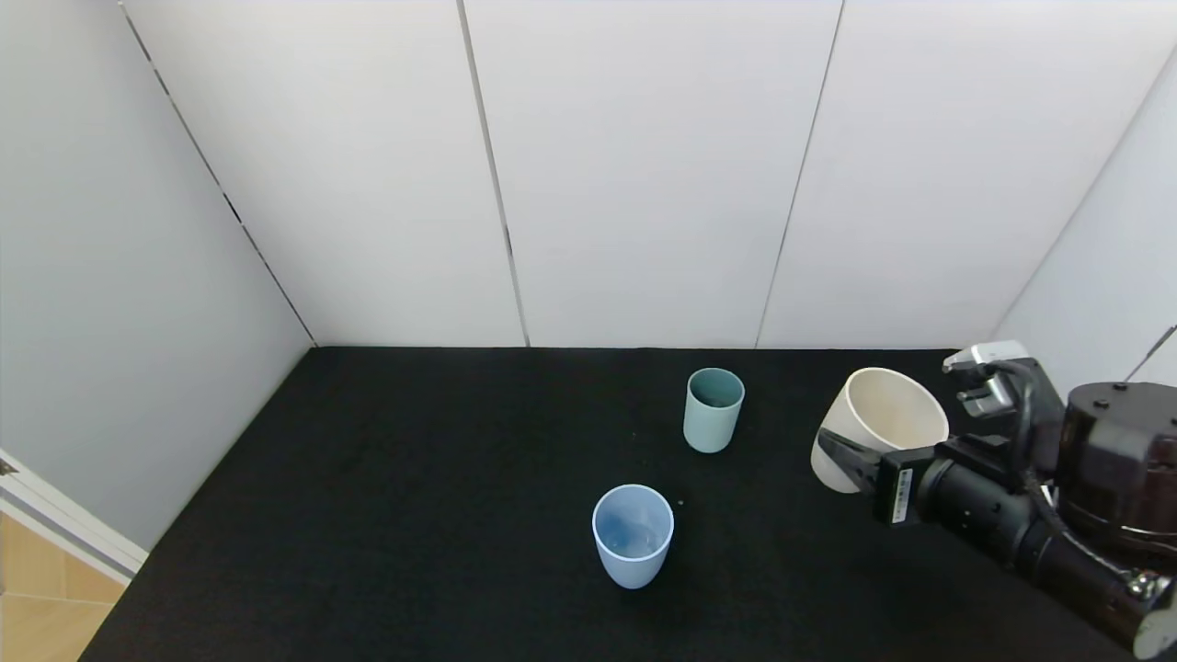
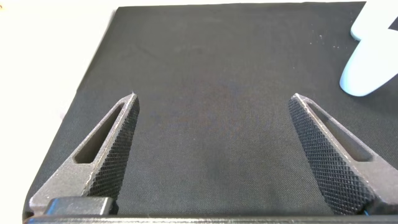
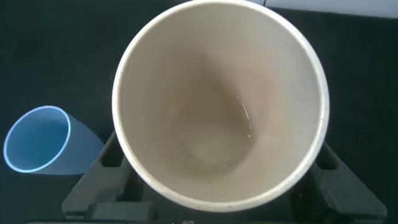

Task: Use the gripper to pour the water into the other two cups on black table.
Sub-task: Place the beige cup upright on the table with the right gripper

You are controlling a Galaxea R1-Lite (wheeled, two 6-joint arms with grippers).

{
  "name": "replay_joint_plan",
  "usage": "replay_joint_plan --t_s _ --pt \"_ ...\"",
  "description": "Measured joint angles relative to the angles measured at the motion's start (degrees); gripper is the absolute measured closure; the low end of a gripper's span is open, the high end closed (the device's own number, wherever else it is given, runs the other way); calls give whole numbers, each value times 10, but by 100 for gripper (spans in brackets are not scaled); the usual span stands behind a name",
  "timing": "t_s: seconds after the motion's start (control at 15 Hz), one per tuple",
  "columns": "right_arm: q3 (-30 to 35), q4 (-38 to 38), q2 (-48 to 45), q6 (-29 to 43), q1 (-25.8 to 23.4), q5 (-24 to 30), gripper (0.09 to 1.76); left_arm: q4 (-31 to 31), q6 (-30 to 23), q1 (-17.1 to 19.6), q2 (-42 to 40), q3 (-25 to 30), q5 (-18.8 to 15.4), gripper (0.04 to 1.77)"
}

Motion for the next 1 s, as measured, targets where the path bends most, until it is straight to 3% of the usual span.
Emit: replay_joint_plan --t_s 0.2,0.87,1.0 --pt "23 -44 56 3 0 4 58 0 0 0 0 0 0 9" --pt "34 -74 154 3 -12 4 58 0 0 -1 0 0 0 9" --pt "36 -111 182 3 -12 3 58 0 0 -1 0 0 0 9"
